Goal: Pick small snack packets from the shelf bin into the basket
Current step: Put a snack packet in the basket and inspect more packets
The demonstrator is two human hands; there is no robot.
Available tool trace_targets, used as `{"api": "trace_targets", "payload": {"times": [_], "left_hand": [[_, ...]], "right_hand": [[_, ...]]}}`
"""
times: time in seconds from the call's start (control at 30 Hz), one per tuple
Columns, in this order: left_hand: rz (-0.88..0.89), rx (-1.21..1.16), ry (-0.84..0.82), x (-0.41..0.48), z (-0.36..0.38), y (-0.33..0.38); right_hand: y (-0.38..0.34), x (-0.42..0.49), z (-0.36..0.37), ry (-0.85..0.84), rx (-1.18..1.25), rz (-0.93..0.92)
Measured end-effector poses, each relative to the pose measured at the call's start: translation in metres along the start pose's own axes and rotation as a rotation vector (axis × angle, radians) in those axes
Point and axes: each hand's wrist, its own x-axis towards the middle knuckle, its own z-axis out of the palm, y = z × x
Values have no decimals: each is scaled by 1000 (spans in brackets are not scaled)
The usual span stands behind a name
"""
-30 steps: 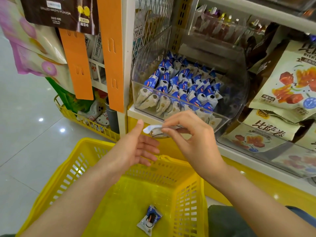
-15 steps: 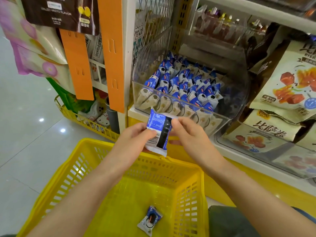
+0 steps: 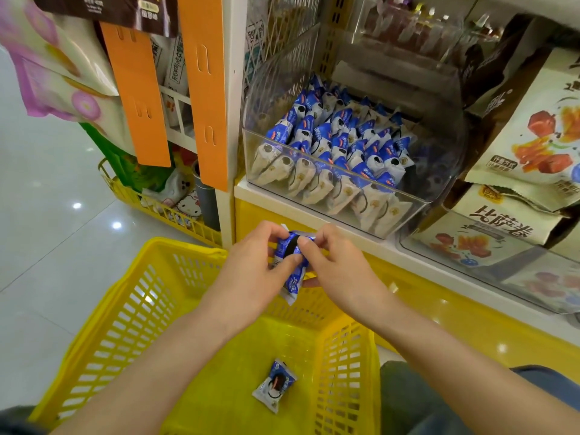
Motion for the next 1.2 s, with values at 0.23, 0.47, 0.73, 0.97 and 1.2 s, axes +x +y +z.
{"api": "trace_targets", "payload": {"times": [0.23,0.47,0.73,0.97,1.2], "left_hand": [[-41,12,-39,-1,1,-1],[48,276,-11,-7,2,0],[64,350,-17,-6,0,1],[107,176,92,-7,-1,-2],[172,212,-10,-5,-4,-5]], "right_hand": [[8,1,-1,15,-225,-87],[8,-6,1,-12,-334,-199],[4,-8,2,-7,-391,-233],[2,-3,7,-144,233,64],[6,-4,1,-122,14,-111]]}}
